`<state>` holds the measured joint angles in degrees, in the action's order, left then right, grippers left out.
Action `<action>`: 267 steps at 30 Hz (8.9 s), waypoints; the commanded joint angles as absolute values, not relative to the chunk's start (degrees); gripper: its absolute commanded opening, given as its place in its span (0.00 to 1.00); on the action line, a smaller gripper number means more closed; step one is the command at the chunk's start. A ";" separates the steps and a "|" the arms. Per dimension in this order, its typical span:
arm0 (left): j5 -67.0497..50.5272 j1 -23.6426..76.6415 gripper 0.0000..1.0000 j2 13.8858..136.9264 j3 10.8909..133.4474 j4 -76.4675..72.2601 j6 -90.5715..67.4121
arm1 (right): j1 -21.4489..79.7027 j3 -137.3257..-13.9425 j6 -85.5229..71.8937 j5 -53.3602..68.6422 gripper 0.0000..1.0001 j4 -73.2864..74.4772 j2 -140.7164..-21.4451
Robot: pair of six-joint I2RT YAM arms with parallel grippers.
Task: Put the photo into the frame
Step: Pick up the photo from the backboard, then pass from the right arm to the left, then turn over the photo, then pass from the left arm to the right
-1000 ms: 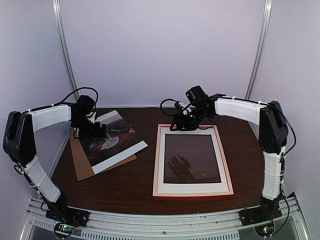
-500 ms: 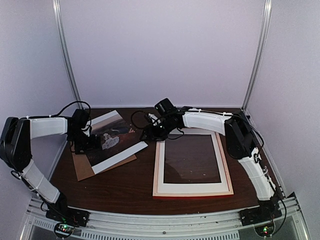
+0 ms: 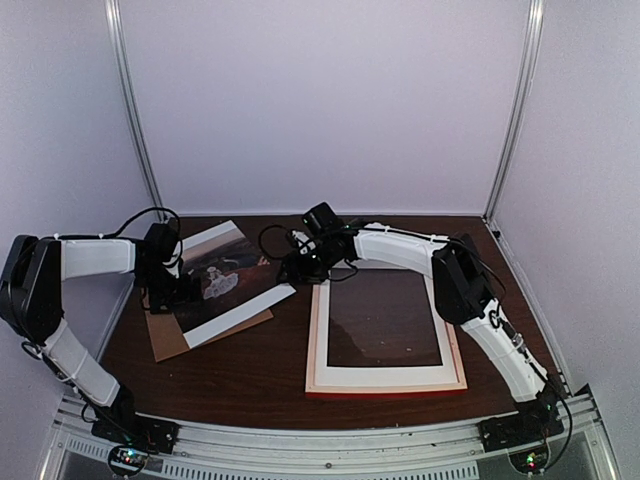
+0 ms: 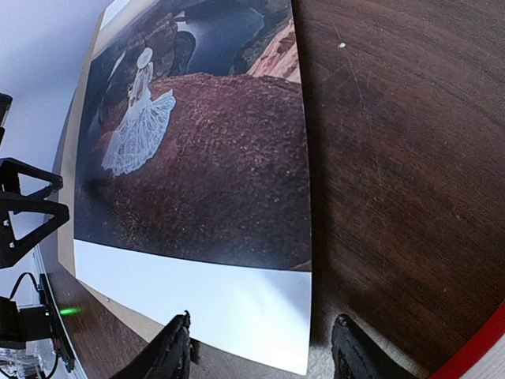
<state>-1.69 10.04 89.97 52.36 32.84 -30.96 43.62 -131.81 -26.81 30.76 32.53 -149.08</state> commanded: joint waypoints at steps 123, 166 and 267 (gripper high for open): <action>19.54 44.27 0.00 91.21 70.60 15.07 1.11 | 31.19 -88.54 -58.55 48.10 0.67 -3.61 -113.91; 9.57 36.07 0.00 88.86 54.38 -20.69 -59.79 | 20.65 -68.68 -42.38 37.31 0.77 11.35 -96.80; 8.89 41.66 0.64 73.84 29.05 -15.05 -76.56 | 28.83 -61.56 -49.64 40.93 0.00 -1.52 -104.08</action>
<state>9.89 41.36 76.66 29.34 -14.92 -81.47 30.83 -59.92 -59.53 34.35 -14.13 -109.06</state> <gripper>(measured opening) 0.582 0.006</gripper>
